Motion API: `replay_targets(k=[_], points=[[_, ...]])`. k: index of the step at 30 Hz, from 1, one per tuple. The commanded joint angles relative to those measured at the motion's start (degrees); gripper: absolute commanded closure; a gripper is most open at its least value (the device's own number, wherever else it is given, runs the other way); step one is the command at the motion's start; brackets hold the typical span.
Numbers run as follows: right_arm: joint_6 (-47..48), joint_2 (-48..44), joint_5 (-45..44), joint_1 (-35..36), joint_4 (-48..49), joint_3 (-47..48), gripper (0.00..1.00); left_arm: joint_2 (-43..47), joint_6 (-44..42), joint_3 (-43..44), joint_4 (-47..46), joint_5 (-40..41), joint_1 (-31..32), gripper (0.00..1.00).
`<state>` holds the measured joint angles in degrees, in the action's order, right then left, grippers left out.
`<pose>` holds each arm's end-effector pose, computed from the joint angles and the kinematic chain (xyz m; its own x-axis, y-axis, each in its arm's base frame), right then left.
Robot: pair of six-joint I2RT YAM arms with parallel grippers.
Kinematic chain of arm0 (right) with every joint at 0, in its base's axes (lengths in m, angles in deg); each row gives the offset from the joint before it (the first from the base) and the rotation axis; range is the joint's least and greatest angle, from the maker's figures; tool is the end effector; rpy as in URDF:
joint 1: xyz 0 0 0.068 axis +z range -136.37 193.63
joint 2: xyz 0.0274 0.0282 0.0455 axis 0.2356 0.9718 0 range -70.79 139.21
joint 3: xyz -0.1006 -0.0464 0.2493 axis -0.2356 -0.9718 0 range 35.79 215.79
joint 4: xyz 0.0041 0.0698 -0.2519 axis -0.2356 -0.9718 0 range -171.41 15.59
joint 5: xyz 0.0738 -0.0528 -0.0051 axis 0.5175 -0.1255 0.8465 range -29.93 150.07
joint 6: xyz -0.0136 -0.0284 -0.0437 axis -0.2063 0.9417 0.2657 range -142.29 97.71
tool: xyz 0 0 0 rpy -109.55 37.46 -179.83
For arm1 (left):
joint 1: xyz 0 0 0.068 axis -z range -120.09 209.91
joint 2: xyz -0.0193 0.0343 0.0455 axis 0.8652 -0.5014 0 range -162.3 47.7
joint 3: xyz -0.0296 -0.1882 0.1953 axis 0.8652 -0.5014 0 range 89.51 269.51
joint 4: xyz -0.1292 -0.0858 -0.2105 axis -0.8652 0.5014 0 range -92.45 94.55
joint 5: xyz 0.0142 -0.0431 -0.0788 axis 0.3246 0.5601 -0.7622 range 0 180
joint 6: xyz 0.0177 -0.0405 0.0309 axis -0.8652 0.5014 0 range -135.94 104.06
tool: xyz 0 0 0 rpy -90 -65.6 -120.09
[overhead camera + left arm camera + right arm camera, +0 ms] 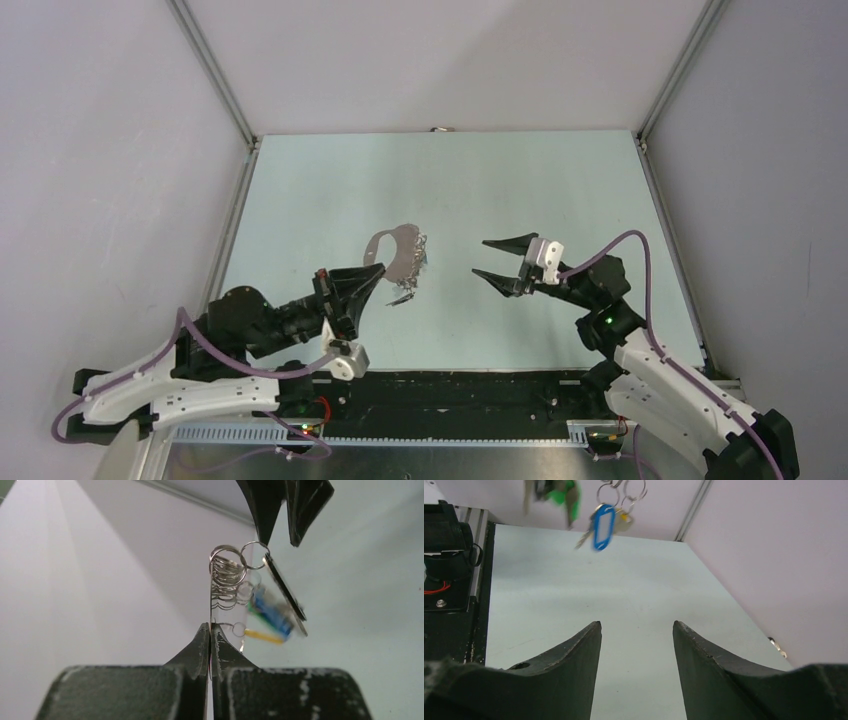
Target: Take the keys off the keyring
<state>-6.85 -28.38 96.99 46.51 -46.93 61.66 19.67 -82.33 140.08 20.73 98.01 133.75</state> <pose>0.1375 0.1143 0.2987 0.4010 0.0059 -0.9160 -0.8534 0.3659 -0.3712 0.0324 -0.0942 0.3858 0.8347 0.3794 -0.3991 0.3683 0.1541 0.9168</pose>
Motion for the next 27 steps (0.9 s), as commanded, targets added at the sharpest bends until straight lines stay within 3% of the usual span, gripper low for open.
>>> replay_targets(k=[1,9,14,27], points=[[2.6,0.7,4.0,0.4,3.8,2.9,0.40,-2.2,0.4,2.5,-3.6,-5.7,-0.3,1.00],[10.8,0.7,6.6,3.1,3.4,6.5,0.44,-3.4,0.3,2.6,-3.1,-10.3,-0.5,1.00],[21.9,2.1,8.0,5.8,-3.0,10.7,0.46,-3.6,0.9,2.5,-3.1,-12.6,-0.5,1.00],[33.4,8.8,6.2,14.7,-12.2,17.5,0.47,-5.0,1.3,2.6,-3.1,-15.7,-0.4,1.00]])
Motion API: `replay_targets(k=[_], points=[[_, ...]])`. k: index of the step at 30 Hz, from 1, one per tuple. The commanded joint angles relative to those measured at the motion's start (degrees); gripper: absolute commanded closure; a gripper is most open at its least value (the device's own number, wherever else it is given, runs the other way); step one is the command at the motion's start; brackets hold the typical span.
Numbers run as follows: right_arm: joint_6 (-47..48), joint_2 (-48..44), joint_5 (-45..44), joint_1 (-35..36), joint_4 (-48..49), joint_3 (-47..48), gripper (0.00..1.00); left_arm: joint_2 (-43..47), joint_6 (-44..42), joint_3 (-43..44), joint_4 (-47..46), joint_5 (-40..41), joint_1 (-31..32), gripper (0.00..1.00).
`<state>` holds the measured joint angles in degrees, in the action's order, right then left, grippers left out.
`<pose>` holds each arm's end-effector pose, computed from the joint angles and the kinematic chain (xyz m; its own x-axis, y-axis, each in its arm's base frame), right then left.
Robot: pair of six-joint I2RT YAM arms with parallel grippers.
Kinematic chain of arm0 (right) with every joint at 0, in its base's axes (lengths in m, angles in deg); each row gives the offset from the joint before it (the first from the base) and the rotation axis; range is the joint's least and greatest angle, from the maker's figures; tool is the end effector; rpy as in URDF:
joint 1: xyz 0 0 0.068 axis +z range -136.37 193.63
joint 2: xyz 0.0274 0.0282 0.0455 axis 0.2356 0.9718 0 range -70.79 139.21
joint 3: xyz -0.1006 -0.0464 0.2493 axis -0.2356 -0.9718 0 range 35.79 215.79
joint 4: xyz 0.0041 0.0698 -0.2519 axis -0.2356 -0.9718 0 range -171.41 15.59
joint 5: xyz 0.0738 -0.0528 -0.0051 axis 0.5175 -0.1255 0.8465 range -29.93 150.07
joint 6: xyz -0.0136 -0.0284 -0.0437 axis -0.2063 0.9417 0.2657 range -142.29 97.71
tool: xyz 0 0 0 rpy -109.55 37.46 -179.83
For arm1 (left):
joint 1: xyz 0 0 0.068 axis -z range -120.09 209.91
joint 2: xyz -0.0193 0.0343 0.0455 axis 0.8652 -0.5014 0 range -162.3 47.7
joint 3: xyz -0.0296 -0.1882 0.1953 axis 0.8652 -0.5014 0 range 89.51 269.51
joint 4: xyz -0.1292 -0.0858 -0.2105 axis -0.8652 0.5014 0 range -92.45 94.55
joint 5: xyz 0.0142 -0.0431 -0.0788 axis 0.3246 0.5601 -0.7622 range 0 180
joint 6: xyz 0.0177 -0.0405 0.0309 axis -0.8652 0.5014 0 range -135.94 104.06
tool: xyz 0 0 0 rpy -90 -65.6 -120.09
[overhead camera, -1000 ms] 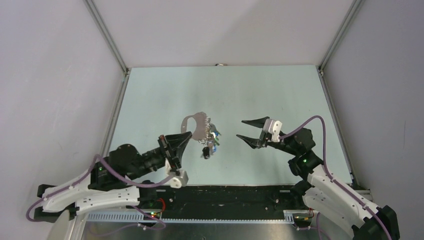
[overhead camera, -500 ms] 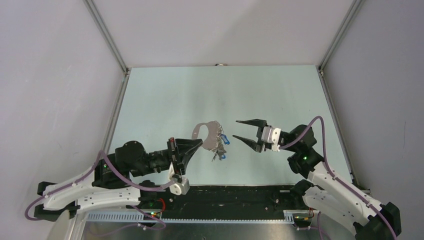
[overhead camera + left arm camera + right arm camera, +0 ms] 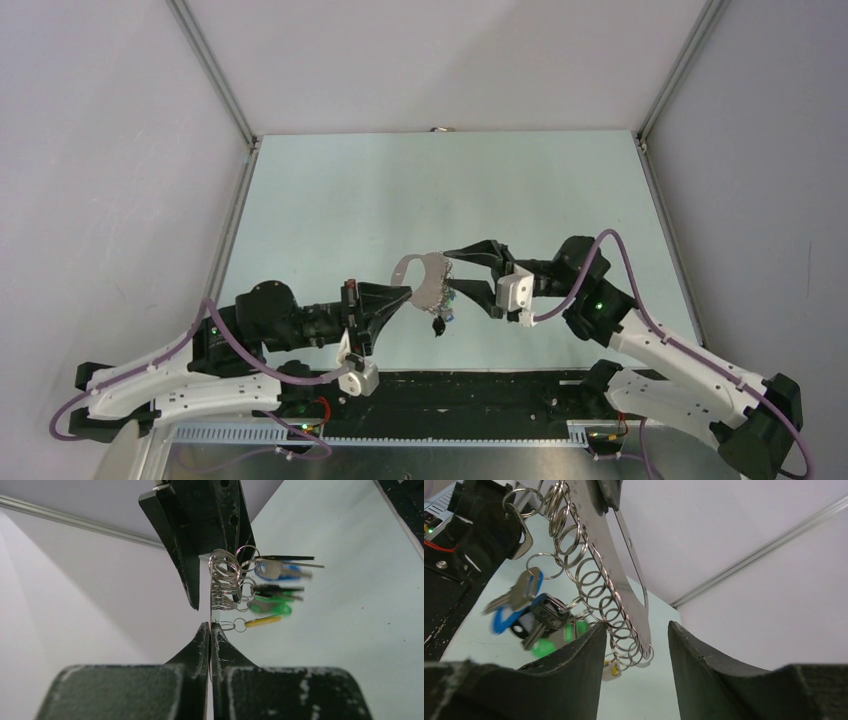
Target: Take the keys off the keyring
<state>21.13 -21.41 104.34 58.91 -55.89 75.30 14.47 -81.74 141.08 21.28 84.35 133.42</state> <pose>0.1217 0.1581 0.3459 0.7603 0.0685 -0.6459 -0.6496 0.0833 -0.7557 0.0312 -0.1178 0.3821 0.8848 0.2088 -0.4166 0.4269 -0.0049 0.9043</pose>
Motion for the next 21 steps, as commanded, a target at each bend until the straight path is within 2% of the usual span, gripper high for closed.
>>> replay_targets(k=[1,6,8,10,11,12,13,14,15,17,18,21], points=[[5.6,2.3,-1.4,2.5,-3.1,4.3,0.47,0.1,0.7,1.7,-3.7,-2.3,-0.1,1.00],[6.0,5.7,-1.3,4.1,-1.8,6.0,0.55,-0.2,1.2,2.1,-3.7,-3.7,-0.1,1.00],[6.0,6.5,-1.4,4.4,-1.5,6.5,0.63,-0.2,1.4,2.1,-3.9,-3.9,-0.1,1.00],[6.1,6.9,-1.7,4.6,-1.5,7.1,0.76,0.1,1.8,1.7,-4.6,-4.0,-0.2,1.00],[6.3,7.1,-2.3,4.8,-1.6,7.3,0.88,0.2,2.1,1.4,-5.5,-3.8,-0.1,0.99],[6.7,7.1,-2.8,4.9,-2.0,7.5,0.94,0.4,2.9,1.0,-6.5,-3.5,-0.1,0.97],[7.1,6.8,-4.3,5.0,-2.3,7.6,1.00,0.5,4.4,0.4,-7.6,-2.4,-0.2,0.84],[8.1,6.6,-5.5,5.0,-2.9,7.7,1.00,0.8,5.3,0.1,-8.1,-1.6,-0.1,0.70],[9.3,6.3,-8.8,5.0,-3.3,7.6,1.00,1.1,7.5,-0.8,-9.3,0.3,-0.1,0.64],[12.8,5.4,-14.1,5.0,-6.5,7.9,1.00,2.4,12.3,-2.1,-10.8,3.7,0.0,0.22],[14.1,5.2,-16.1,4.8,-7.5,8.1,1.00,3.8,14.0,-2.5,-11.1,4.5,-0.1,0.06],[20.0,5.4,-24.8,3.3,-10.8,9.4,1.00,6.8,24.9,-4.5,-12.2,8.9,-0.1,0.01]])
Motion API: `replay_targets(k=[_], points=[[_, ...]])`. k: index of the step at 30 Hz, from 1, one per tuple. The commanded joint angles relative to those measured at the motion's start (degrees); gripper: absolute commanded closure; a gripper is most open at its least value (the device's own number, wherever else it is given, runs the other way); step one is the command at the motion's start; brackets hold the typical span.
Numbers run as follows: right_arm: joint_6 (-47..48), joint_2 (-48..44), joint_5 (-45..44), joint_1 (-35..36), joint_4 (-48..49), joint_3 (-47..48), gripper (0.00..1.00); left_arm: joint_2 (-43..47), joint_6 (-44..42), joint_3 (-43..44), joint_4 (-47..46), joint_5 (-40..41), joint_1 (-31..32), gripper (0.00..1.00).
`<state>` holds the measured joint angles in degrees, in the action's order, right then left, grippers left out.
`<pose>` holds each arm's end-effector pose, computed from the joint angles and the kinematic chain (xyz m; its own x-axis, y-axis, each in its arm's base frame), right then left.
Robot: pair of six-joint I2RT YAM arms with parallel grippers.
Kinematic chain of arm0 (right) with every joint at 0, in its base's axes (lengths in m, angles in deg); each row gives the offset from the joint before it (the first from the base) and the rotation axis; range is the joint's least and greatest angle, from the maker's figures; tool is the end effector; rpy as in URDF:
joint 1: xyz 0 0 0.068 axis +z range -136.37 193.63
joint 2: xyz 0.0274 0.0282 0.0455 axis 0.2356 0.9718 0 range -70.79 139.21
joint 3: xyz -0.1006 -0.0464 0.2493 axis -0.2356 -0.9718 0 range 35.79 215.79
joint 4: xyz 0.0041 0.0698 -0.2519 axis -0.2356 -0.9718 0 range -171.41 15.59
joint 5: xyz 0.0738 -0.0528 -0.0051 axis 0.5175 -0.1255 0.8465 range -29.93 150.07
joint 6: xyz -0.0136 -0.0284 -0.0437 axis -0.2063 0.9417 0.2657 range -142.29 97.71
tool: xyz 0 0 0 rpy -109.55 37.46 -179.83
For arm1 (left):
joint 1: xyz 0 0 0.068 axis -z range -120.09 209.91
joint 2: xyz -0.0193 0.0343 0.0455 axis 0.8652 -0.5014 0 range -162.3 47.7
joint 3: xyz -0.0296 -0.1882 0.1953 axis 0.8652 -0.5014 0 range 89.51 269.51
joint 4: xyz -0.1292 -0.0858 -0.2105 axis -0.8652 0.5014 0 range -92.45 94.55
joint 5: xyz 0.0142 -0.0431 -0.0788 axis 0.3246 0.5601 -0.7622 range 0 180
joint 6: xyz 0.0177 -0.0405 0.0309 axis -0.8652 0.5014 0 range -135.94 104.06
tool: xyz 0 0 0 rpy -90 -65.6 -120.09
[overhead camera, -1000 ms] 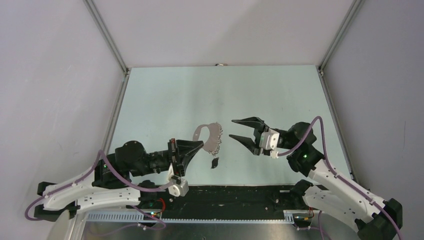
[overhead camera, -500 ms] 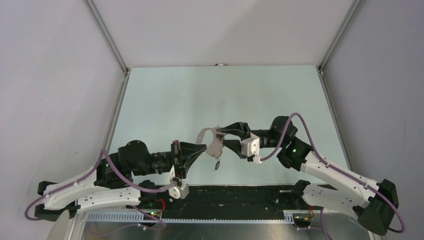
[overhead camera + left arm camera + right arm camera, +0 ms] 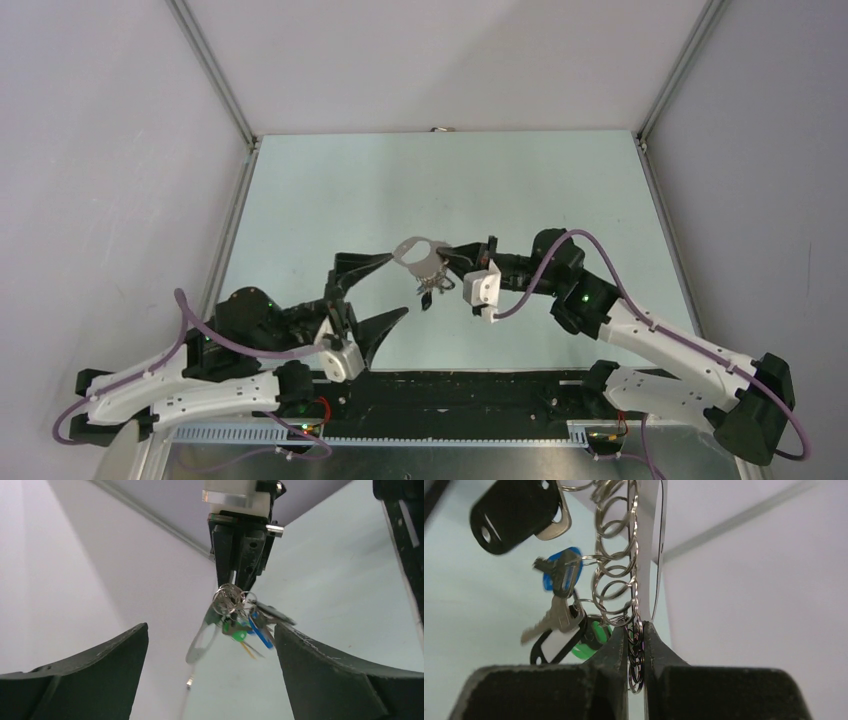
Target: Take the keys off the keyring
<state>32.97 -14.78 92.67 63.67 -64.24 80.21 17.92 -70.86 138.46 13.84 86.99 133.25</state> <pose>0.1320 0.1873 0.3394 0.8058 -0.1160 -0.5807 -0.5782 0.0575 -0.8139 0.0303 -0.1079 0.3874 0.8035 0.1654 -0.5719 0.5467 0.1750 0.8188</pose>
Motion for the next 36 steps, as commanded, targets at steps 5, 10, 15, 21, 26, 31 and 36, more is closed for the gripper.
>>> replay_targets(k=[5,10,15,21,26,31,36], points=[[15.8,0.5,-21.3,0.7,-11.7,14.3,1.00,11.0,26.2,-5.5,-5.1,13.4,0.0,0.00],[24.7,3.5,-30.3,8.9,-18.1,20.3,1.00,19.7,41.2,-10.2,-7.5,22.6,0.0,0.00],[22.7,8.1,-29.4,-1.2,-20.1,20.9,1.00,23.0,52.3,-14.3,-8.0,29.6,0.0,0.00],[23.1,8.2,-30.7,2.9,-23.8,23.3,1.00,19.2,62.8,-17.5,-11.5,30.7,0.0,0.00],[22.5,8.8,-33.9,3.6,-28.2,25.0,1.00,14.8,68.4,-18.5,-13.6,36.3,0.0,0.00],[22.2,7.6,-32.3,4.0,-28.6,25.0,1.00,13.8,67.0,-20.7,-16.8,34.5,0.0,0.00],[22.6,6.7,-32.4,4.2,-28.5,24.6,1.00,15.1,63.3,-23.4,-20.6,31.2,0.0,0.00]])
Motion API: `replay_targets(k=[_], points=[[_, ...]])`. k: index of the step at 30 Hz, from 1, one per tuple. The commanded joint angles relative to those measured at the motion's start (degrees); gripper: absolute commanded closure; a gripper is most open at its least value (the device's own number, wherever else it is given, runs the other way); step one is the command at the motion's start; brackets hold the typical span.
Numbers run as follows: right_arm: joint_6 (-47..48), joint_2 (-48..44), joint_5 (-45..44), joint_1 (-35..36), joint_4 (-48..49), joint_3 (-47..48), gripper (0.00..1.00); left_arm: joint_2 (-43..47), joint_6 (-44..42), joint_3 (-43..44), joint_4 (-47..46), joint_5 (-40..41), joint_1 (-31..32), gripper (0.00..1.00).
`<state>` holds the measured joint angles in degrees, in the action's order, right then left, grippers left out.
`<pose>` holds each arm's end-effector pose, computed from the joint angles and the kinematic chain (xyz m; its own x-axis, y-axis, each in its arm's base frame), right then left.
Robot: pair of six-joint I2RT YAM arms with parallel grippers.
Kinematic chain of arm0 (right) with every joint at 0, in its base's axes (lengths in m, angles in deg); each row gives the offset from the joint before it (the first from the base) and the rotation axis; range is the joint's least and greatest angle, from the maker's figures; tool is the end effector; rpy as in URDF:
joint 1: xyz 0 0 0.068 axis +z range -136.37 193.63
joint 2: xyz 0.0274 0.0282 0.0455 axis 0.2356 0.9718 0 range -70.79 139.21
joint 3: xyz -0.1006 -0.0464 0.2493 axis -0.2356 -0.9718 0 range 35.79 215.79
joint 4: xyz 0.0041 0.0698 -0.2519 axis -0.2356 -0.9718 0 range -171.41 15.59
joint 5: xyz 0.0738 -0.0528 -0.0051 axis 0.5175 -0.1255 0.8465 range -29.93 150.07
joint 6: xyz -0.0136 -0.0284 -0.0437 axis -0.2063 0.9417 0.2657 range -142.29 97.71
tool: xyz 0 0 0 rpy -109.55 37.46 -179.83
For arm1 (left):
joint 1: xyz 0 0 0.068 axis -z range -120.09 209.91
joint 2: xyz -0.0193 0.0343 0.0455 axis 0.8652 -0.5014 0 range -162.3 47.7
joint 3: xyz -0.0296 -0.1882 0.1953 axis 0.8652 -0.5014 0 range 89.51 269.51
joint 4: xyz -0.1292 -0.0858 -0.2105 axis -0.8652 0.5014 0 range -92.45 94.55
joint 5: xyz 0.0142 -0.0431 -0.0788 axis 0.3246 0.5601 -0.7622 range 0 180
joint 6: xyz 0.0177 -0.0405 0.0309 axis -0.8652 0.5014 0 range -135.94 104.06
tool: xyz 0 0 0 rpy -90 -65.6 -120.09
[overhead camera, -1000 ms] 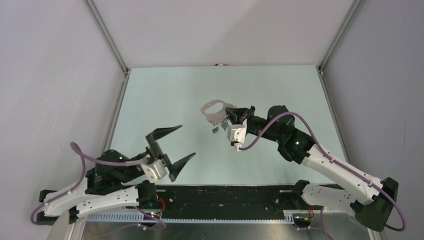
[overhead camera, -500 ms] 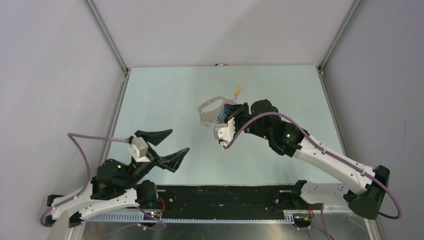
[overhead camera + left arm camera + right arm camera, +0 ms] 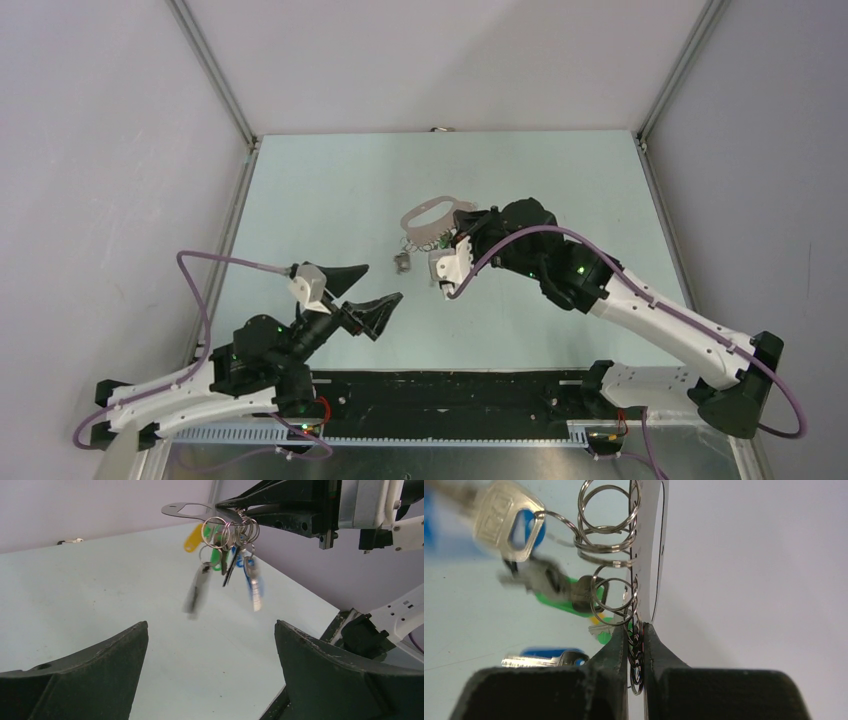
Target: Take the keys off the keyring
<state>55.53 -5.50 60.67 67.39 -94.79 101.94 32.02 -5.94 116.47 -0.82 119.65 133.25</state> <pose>0.1516 0.2074 0.3804 0.7525 -0.6268 -0.2024 -0.3645 -0.1404 -0.9206 0.0449 -0.0887 0.3093 -0.0730 -0.2826 -0.9564 0.6907 0.6775 -0.2529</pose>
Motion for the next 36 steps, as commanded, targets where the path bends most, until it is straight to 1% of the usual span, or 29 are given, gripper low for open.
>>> replay_targets(k=[1,5,8,13,14,16,19,21,22,24,29,31,36], points=[[0.1,-3.0,-0.2,0.5,2.1,2.8,1.00,1.1,-2.0,-1.7,-6.2,-1.7,0.0,0.00],[0.1,-3.7,0.7,0.7,2.3,2.8,1.00,1.2,-3.7,-3.3,-8.2,-2.6,0.0,0.00],[0.1,-3.9,1.4,0.9,2.7,2.8,1.00,0.7,-6.4,-5.2,-11.8,-3.8,0.0,0.00],[-0.2,-4.5,3.1,1.1,2.9,2.8,1.00,-0.9,-9.5,-7.5,-18.2,-3.0,0.0,0.02],[-0.2,-4.5,3.4,1.2,2.9,2.8,1.00,-1.6,-10.5,-8.0,-18.9,-3.6,0.0,0.04],[-0.4,-4.9,4.0,1.3,2.9,2.8,1.00,-2.7,-13.5,-8.1,-20.6,-5.1,0.0,0.14],[-0.3,-5.0,4.2,1.7,2.7,2.8,1.00,-4.2,-15.9,-7.9,-22.8,-6.8,0.0,0.21],[-0.3,-5.0,4.2,2.0,2.4,2.8,1.00,-5.7,-17.5,-7.5,-24.0,-8.3,0.0,0.28],[-0.3,-5.0,4.1,2.1,2.4,2.8,1.00,-6.1,-18.0,-7.5,-24.5,-8.6,0.0,0.33],[-0.3,-5.0,4.1,2.2,2.1,2.8,1.00,-7.3,-19.7,-7.1,-25.6,-9.2,0.0,0.38],[-0.5,-5.1,4.8,2.4,2.0,2.8,1.00,-9.6,-21.8,-5.2,-26.1,-10.0,0.0,0.46],[-0.5,-5.1,5.1,2.5,2.0,2.8,1.00,-9.9,-22.6,-5.0,-26.4,-10.6,0.0,0.52],[-0.8,-5.0,6.2,2.9,2.0,2.8,1.00,-10.9,-23.8,-4.9,-27.5,-10.1,0.0,0.53]])
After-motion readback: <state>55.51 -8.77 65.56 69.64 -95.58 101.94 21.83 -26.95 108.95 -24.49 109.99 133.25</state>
